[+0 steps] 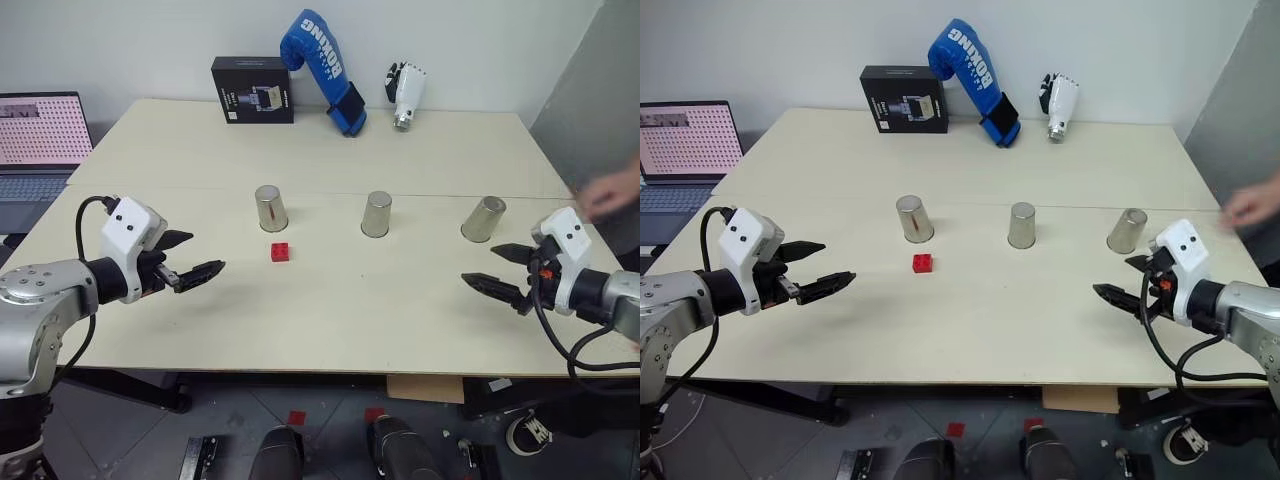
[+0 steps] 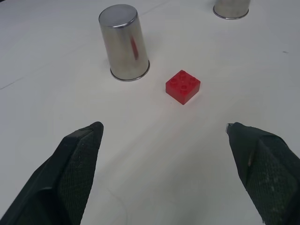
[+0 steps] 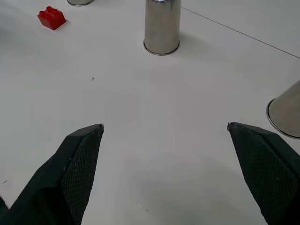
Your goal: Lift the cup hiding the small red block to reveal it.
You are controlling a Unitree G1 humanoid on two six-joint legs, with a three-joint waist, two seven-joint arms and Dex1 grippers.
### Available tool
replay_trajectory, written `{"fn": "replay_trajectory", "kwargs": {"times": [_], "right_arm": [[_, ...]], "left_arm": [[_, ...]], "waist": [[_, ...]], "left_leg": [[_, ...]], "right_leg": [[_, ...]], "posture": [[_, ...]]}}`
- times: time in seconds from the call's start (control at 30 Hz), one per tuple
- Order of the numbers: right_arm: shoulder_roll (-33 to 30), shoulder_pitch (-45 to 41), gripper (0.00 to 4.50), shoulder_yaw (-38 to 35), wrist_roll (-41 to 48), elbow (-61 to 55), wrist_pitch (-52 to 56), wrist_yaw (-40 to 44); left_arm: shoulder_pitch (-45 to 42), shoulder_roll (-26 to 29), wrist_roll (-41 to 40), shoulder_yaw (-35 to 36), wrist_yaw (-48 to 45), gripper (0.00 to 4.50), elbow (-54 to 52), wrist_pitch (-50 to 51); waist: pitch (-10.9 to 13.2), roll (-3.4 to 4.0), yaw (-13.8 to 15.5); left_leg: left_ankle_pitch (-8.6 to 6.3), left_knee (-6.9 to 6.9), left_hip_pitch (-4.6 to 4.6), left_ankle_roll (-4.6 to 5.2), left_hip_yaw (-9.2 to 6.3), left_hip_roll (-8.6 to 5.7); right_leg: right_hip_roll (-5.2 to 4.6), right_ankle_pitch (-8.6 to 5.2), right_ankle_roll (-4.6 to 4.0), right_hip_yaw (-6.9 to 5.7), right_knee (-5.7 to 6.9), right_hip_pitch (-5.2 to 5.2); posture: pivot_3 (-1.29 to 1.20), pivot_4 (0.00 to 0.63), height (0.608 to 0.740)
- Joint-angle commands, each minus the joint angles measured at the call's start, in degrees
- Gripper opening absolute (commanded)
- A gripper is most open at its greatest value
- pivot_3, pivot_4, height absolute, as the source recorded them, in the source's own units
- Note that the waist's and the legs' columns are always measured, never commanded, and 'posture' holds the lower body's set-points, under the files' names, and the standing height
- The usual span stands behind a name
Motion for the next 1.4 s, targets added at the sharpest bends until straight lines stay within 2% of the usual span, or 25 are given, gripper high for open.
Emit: {"fn": "replay_trajectory", "kwargs": {"times": [0.03,1.4], "right_arm": [[-0.7,-0.5,4.50,-1.5,-0.2,-0.2,-1.2,0.1],[-0.6,1.6,4.50,-3.9,-0.4,-0.8,-0.7,-1.5]], "left_arm": [[-0.7,0.8,-0.8,1.5,0.0,4.46,-1.3,0.4],[-2.4,1.0,-0.1,-1.6,-2.9,4.46,-0.3,-0.4]], "waist": [[0.0,0.00,0.0],[0.0,0.00,0.0]], "left_leg": [[0.00,0.00,0.00,0.00,0.00,0.00],[0.00,0.00,0.00,0.00,0.01,0.00]], "right_leg": [[0.00,0.00,0.00,0.00,0.00,0.00],[0.00,0.00,0.00,0.01,0.00,0.01]], "posture": [[0.00,0.150,0.740],[0.00,0.150,0.740]]}}
